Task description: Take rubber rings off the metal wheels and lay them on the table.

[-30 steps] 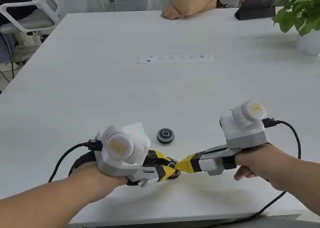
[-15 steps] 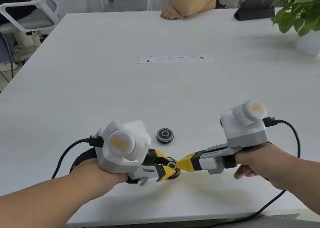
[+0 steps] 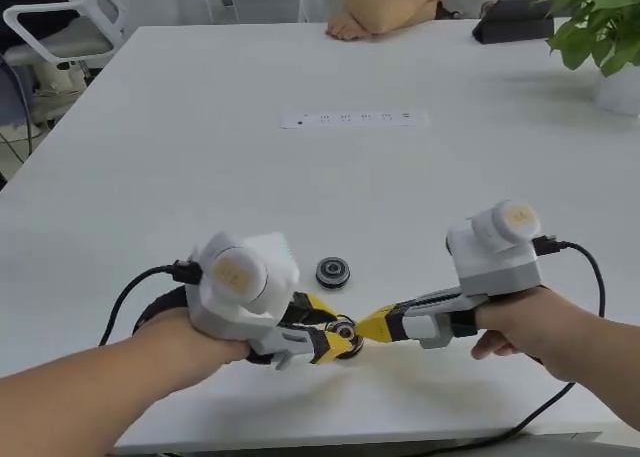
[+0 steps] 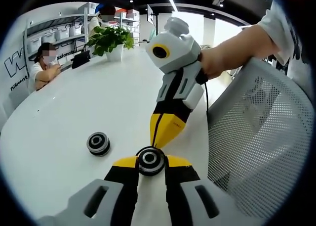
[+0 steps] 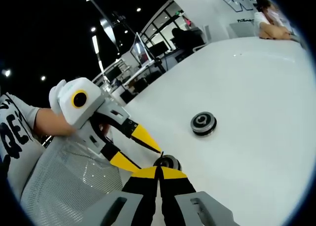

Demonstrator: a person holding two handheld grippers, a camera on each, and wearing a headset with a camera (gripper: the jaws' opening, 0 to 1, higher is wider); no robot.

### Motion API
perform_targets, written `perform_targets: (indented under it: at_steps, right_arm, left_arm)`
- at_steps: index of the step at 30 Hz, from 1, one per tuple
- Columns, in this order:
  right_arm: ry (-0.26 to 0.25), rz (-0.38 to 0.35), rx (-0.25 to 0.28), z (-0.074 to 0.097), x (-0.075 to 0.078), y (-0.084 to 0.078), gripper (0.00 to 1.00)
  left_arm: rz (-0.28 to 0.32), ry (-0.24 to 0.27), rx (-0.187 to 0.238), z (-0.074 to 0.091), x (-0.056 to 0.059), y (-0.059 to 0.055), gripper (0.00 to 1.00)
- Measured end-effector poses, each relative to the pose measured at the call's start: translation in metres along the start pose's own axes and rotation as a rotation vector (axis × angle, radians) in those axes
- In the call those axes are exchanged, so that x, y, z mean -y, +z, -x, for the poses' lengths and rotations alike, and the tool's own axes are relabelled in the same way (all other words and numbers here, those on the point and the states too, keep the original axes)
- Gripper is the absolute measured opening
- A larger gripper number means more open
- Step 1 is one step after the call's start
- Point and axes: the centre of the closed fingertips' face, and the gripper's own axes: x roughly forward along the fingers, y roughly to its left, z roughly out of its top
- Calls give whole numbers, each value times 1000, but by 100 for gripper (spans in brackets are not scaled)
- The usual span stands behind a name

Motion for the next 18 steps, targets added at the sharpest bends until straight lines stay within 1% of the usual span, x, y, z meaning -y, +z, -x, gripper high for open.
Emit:
perform_targets:
  at_steps: [2,6,11,18]
  right_arm:
    - [0,1,1,0,0,0,0]
    - [5,1,2,1,-3,0,0]
    - [12,4,4,1,-6,2,0]
    - [20,8,5,2,-10,3,0]
  left_arm:
    - [7,0,8,3,1,2,18]
    - [17,-4,12,9,3,2,22]
    - [12,-3,21,19,4,6,26]
    - [32,5,35,37,2,7,33]
